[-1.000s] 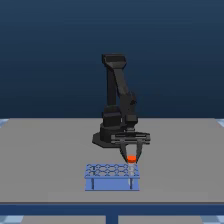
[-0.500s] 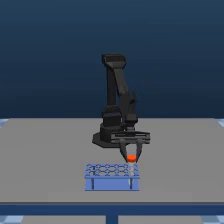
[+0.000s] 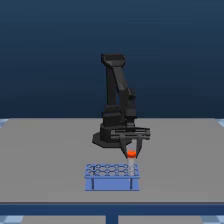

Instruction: Pick up the centrifuge tube on the rack

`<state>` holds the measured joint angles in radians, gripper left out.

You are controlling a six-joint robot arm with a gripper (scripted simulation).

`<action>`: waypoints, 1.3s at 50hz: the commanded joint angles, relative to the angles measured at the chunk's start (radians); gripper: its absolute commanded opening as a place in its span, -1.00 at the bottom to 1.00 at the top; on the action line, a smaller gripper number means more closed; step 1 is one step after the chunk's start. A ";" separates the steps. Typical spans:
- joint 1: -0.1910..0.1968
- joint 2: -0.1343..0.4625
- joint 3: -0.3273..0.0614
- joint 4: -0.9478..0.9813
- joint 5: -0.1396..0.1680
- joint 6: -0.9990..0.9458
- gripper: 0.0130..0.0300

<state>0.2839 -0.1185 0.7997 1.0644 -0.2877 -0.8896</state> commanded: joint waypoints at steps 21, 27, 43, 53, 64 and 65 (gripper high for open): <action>0.000 -0.058 -0.043 0.357 0.039 -0.382 -1.00; 0.000 -0.074 -0.057 0.473 0.042 -0.502 -1.00; 0.000 -0.103 -0.087 0.706 0.037 -0.742 -1.00; 0.000 -0.120 -0.108 0.846 0.027 -0.887 -1.00; 0.000 -0.133 -0.127 0.955 0.015 -0.999 -1.00; 0.000 -0.136 -0.131 0.977 0.012 -1.023 -1.00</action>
<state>0.2839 -0.2499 0.6751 2.0050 -0.2673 -1.8562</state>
